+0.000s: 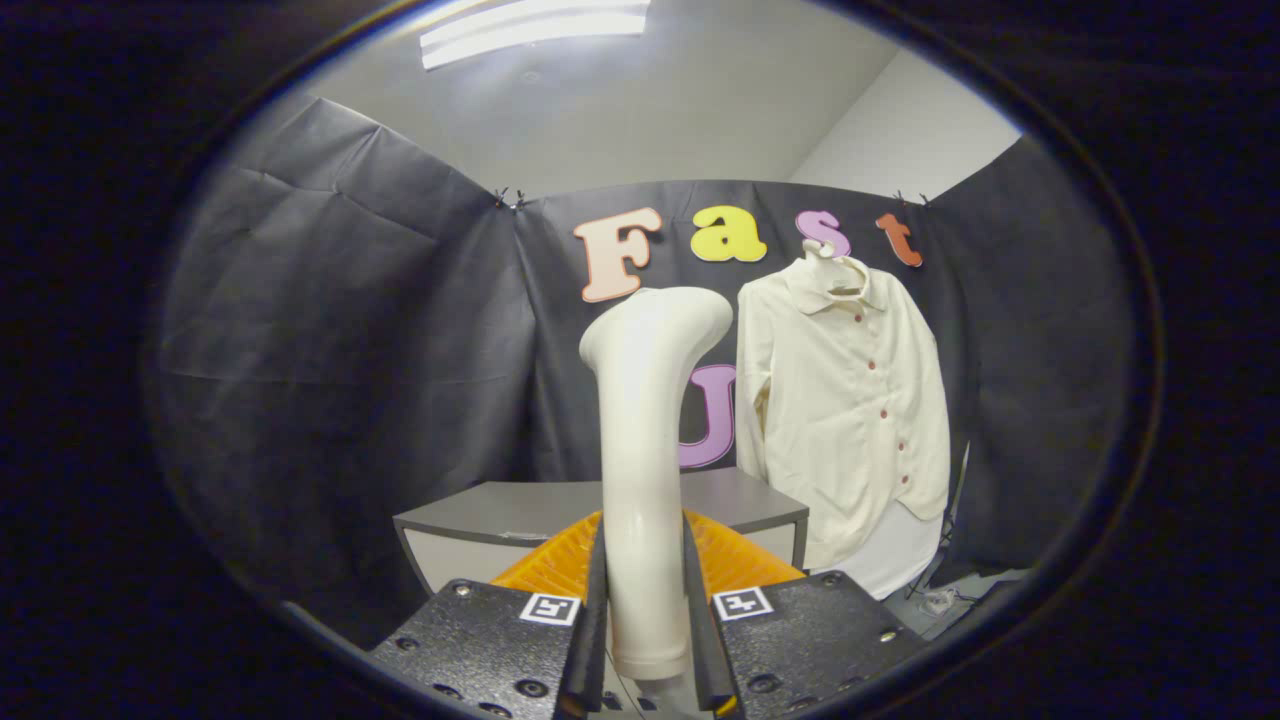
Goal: Iron the clothes twice with a garment steamer, once on the left side and once on the right side.
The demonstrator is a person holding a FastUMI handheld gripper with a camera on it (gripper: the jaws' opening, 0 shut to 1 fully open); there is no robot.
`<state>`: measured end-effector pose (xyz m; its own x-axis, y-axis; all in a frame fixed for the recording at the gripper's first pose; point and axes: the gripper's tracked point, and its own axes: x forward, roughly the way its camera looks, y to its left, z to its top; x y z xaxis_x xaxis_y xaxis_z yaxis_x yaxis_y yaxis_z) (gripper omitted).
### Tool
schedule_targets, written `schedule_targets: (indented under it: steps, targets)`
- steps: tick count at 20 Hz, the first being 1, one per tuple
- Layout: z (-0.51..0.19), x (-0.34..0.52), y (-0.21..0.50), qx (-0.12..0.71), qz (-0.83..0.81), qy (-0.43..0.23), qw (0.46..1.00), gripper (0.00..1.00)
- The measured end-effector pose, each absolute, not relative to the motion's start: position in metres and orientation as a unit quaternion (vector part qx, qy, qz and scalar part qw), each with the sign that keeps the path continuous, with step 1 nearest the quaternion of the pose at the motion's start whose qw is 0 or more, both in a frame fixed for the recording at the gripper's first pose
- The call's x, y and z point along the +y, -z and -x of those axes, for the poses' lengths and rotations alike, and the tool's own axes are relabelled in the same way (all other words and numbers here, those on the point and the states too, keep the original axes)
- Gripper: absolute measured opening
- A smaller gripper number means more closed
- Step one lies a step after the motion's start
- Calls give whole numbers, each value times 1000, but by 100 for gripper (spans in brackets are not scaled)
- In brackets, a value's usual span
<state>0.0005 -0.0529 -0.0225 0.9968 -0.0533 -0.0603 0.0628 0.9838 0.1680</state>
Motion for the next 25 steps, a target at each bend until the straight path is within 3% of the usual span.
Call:
schedule_targets:
  steps: [25]
  targets:
    - [-1, -46, 41, 40, -93, 27, 995, 34]
